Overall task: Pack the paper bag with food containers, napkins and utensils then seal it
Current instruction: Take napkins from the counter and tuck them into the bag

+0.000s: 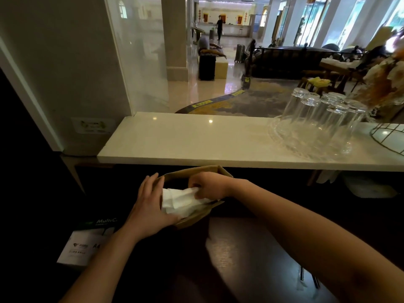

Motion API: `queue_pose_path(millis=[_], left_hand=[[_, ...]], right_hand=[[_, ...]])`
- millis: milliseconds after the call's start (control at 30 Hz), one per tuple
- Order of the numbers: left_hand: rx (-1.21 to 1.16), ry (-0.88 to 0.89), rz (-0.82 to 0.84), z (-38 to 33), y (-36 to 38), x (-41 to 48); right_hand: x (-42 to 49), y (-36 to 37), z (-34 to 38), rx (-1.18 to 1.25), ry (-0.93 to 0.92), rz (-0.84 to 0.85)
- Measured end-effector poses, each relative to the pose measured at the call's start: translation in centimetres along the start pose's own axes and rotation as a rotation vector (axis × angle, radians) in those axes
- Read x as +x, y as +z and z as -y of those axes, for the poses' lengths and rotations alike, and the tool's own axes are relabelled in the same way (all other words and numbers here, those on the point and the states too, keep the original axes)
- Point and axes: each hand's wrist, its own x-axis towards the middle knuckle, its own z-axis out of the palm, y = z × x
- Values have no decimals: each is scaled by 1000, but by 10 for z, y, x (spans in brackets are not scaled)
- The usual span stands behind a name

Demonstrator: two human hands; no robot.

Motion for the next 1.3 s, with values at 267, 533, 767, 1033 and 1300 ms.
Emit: queue_pose_path(millis=[267, 533, 767, 1033, 1300], left_hand=[[97, 12, 29, -4, 0, 5], [97, -2, 58, -4, 1, 9], [86, -21, 80, 0, -1, 12], [97, -28, 90, -5, -2, 15], [101, -29, 92, -4, -3, 13]], right_hand=[[40, 14, 5, -188, 109, 82], [69, 27, -12, -153, 272, 79], [78, 32, -24, -185, 196, 234], [77, 39, -25, -245, 190, 170], [60, 41, -16, -252, 29, 38]])
